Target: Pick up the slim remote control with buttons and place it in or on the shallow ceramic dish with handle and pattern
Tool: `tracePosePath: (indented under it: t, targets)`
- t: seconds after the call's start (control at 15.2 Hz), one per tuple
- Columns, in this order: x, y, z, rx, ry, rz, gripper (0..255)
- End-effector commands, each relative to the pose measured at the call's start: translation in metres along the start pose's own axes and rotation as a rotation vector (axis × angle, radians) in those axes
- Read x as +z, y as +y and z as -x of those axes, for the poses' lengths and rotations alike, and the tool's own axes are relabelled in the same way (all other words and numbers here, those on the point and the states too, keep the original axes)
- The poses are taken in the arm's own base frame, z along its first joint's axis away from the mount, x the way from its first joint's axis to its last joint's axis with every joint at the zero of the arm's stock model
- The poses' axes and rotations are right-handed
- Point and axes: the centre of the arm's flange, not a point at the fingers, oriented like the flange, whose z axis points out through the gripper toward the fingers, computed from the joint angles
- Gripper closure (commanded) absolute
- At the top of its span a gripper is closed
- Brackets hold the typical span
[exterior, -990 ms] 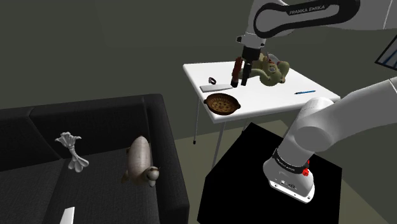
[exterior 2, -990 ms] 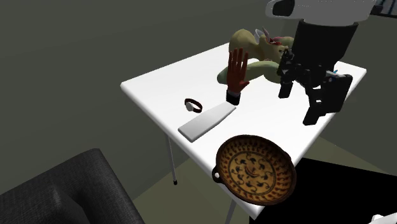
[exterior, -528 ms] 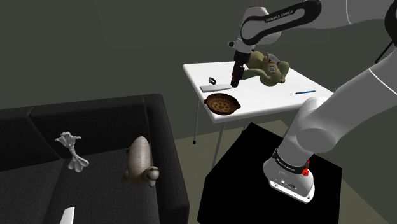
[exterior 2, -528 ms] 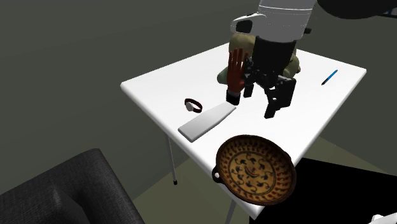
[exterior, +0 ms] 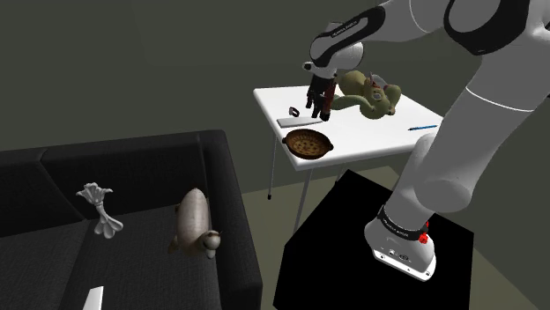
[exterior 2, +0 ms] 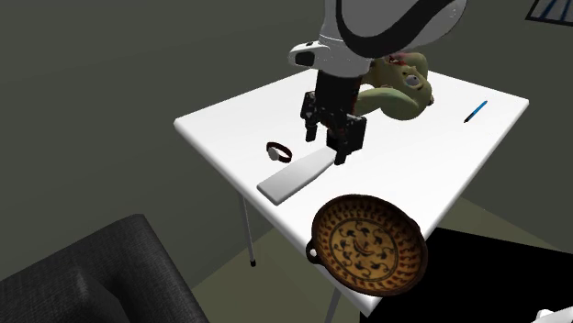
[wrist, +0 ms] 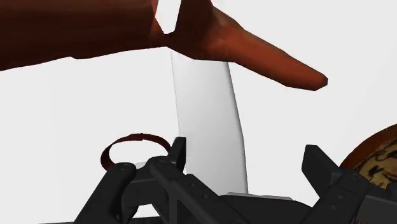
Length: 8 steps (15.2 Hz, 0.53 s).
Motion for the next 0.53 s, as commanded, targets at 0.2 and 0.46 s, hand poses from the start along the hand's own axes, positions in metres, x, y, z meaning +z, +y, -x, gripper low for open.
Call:
tracePosePath:
  t: [0.2,0.46]
  targets:
    - [0.026,0.023,-0.014,-0.080,0.021,0.005,0]
    - [0.047,0.024,-0.014,-0.080,0.021,0.005,0]
